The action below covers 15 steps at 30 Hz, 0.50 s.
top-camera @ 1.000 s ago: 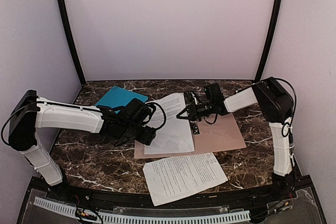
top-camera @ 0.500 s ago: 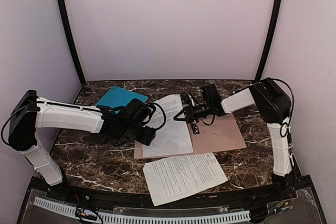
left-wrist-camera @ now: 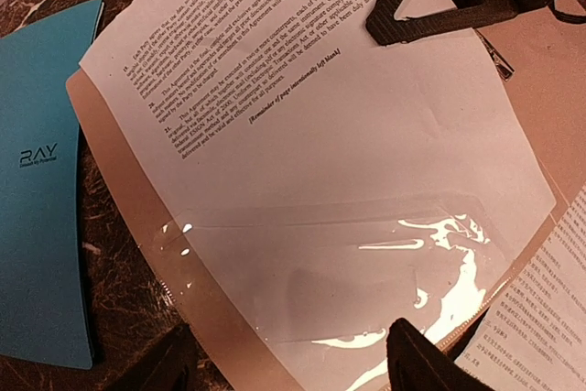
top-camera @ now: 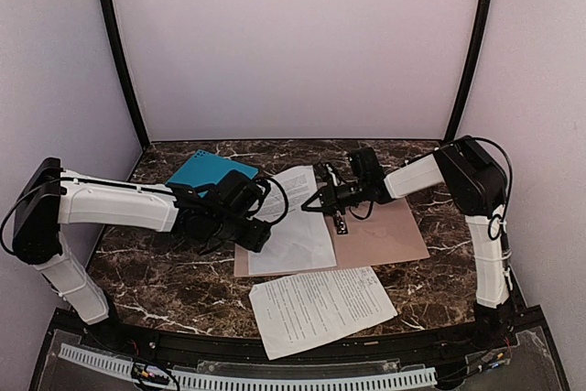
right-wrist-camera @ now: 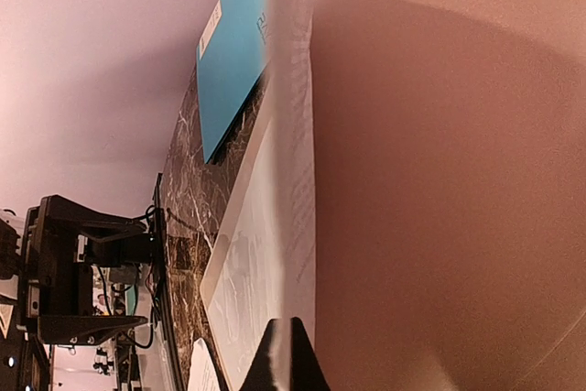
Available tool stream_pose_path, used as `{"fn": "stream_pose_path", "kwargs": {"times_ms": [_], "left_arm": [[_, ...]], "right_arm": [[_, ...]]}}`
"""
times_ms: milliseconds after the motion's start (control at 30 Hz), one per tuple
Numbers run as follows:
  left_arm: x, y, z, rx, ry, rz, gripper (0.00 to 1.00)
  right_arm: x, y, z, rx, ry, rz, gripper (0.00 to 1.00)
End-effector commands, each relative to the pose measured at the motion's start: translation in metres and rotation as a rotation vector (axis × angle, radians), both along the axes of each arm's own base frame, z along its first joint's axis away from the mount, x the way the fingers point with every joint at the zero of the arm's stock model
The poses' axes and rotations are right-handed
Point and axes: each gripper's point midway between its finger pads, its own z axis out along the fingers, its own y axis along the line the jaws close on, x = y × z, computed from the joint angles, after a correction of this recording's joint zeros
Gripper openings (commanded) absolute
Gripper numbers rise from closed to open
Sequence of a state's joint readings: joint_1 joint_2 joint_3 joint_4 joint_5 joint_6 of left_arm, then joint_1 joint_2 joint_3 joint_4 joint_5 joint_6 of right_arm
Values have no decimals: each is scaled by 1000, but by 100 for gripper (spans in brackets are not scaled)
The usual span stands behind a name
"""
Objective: Put the files into the folder
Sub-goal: Insert the folder to form pockets on the folder.
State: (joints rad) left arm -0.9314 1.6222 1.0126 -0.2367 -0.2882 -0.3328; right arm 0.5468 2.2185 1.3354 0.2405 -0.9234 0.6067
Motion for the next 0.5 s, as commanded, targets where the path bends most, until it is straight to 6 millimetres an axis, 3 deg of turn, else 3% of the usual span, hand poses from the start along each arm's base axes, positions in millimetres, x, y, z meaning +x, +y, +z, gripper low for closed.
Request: {"fn": "stream_pose_path", "kwargs": {"times_ms": [0, 467], "left_arm": [[-4, 8, 7, 17, -9, 1, 71], [-4, 10, 9, 20, -15, 5, 71]], "right_arm": [[4, 5, -5, -4, -8, -29, 0], [7, 14, -2, 13, -3, -22, 0]]}}
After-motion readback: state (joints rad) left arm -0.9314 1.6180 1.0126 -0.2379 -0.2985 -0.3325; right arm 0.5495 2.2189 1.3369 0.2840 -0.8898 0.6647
